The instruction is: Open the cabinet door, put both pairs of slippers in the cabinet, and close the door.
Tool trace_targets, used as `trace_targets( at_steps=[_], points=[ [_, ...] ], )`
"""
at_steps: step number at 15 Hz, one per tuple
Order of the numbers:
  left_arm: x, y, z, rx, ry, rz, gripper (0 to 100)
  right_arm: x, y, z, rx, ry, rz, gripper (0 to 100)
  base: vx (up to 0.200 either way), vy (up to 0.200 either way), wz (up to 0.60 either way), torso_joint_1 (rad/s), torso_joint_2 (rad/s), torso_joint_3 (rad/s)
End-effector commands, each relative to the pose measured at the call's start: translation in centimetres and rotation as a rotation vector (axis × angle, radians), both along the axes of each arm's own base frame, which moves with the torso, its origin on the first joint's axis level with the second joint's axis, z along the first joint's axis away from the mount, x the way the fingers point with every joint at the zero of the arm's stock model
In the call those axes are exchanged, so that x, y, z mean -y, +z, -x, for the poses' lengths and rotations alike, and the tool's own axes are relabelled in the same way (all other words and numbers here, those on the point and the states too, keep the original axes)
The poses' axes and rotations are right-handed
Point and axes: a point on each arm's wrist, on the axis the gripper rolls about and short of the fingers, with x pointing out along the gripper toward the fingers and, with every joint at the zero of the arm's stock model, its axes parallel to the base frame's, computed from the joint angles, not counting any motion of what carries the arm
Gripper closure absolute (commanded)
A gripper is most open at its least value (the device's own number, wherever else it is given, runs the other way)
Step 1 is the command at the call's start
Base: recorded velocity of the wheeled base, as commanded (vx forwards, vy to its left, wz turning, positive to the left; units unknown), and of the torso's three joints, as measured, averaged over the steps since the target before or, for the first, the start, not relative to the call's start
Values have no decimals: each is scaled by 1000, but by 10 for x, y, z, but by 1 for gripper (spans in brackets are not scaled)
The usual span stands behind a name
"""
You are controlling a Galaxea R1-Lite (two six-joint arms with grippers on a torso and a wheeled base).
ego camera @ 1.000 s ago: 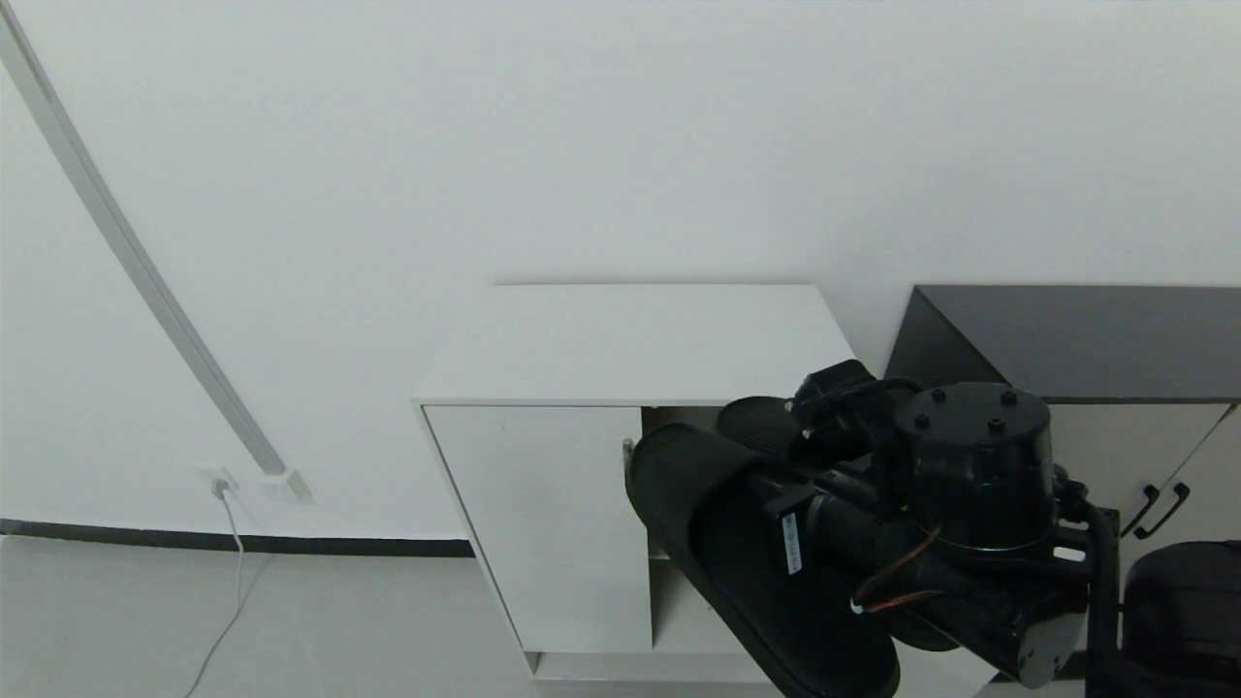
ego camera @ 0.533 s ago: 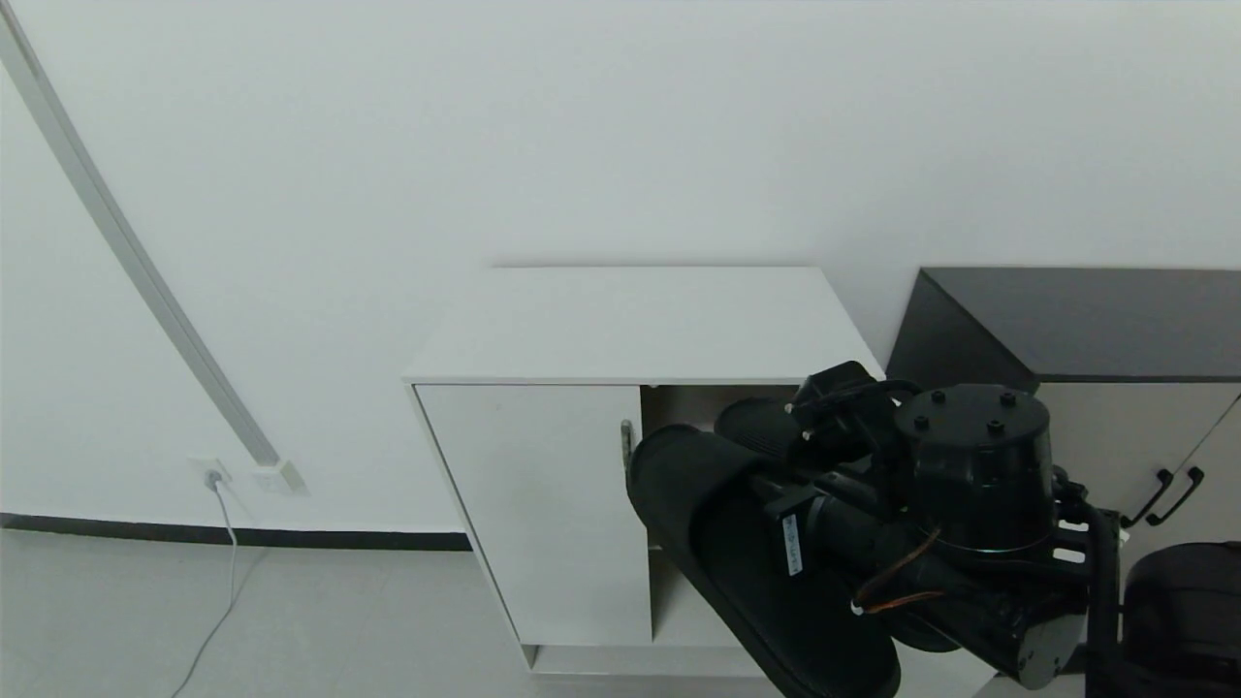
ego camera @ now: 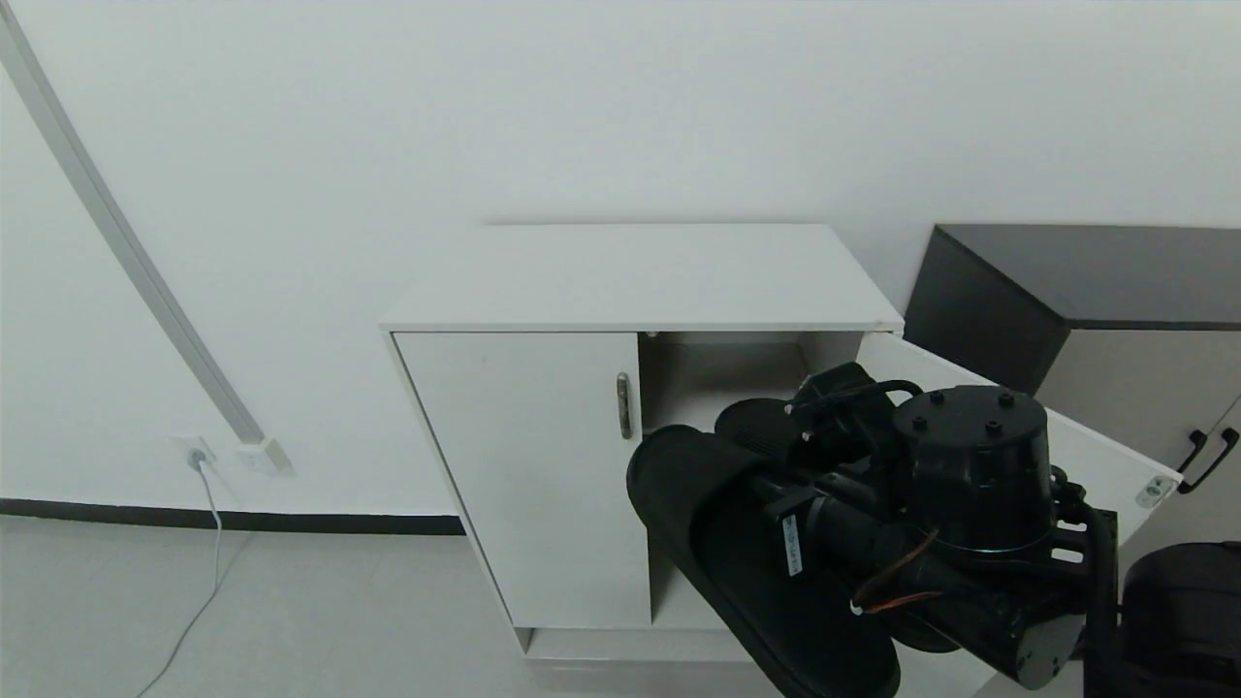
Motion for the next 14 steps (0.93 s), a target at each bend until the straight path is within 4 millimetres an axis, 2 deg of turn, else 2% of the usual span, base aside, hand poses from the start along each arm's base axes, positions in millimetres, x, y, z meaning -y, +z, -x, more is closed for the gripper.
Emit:
trace_targets(
  at_steps=[1, 9, 14],
  points=[
    [0, 0, 0, -1, 0, 0, 100, 0, 0, 0, -1, 0, 1, 100, 0, 0, 0, -203, 505, 315],
    [0, 0, 0, -1, 0, 0, 100, 0, -2, 0, -4, 0, 5, 100, 0, 0, 0, -180, 501, 319],
    [0, 0, 0, -1, 0, 4, 100, 0, -2, 0, -5, 0, 6, 100, 0, 0, 0, -124, 473, 333]
  ],
)
